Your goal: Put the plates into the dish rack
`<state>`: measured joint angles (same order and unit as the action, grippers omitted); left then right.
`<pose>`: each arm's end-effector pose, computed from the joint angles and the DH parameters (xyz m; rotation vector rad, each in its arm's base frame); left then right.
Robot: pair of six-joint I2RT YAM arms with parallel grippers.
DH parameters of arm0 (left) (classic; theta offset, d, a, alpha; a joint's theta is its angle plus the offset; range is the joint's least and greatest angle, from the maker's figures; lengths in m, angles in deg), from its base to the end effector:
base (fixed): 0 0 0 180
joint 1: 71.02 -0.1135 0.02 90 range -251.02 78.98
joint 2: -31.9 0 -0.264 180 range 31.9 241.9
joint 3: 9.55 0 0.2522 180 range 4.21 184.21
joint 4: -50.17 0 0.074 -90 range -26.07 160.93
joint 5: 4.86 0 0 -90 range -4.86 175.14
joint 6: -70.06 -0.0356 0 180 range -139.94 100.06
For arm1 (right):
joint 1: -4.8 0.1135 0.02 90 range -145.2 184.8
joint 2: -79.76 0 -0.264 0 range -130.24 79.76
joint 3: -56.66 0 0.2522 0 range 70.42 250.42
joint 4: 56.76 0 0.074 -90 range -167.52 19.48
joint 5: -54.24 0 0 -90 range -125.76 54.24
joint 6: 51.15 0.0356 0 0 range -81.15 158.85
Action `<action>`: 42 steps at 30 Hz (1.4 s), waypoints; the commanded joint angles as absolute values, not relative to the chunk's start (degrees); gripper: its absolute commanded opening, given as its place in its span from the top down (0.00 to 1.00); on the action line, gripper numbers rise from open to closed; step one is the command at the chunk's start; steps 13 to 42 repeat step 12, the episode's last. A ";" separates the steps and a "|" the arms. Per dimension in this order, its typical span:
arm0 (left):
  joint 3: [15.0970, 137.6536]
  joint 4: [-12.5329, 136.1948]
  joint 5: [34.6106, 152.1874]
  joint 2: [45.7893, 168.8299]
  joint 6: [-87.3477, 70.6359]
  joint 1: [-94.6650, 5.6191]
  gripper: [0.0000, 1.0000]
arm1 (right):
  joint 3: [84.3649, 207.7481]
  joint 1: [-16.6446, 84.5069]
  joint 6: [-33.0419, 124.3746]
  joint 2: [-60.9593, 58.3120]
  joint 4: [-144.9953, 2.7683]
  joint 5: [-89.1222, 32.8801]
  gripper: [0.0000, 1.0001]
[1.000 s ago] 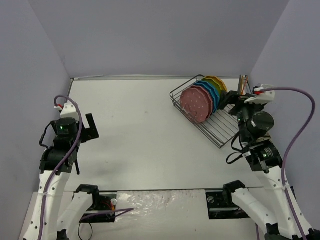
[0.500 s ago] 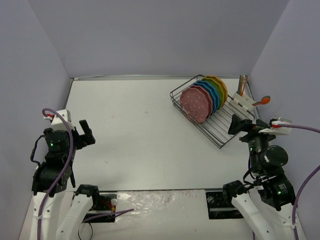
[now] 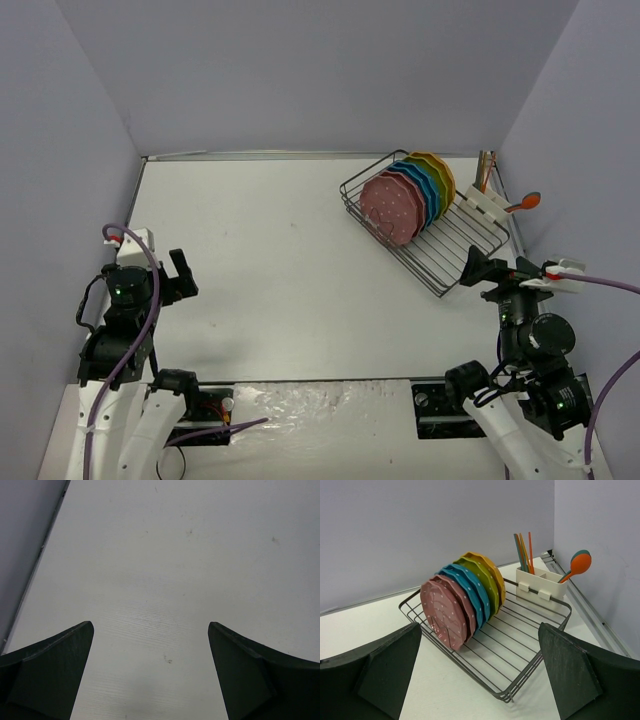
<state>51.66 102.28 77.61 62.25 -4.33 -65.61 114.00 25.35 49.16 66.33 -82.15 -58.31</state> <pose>0.1105 -0.0058 0.3366 -0.2592 1.9227 -0.1164 0.0481 0.0035 0.3837 0.2296 1.2553 0.2183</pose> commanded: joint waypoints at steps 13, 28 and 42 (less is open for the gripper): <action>52.28 96.81 78.28 64.25 -4.99 -67.50 0.03 | 113.32 25.81 48.37 67.67 -77.64 -57.28 0.00; 52.28 96.81 78.28 64.25 -4.99 -67.50 0.03 | 113.32 25.81 48.37 67.67 -77.64 -57.28 0.00; 52.28 96.81 78.28 64.25 -4.99 -67.50 0.03 | 113.32 25.81 48.37 67.67 -77.64 -57.28 0.00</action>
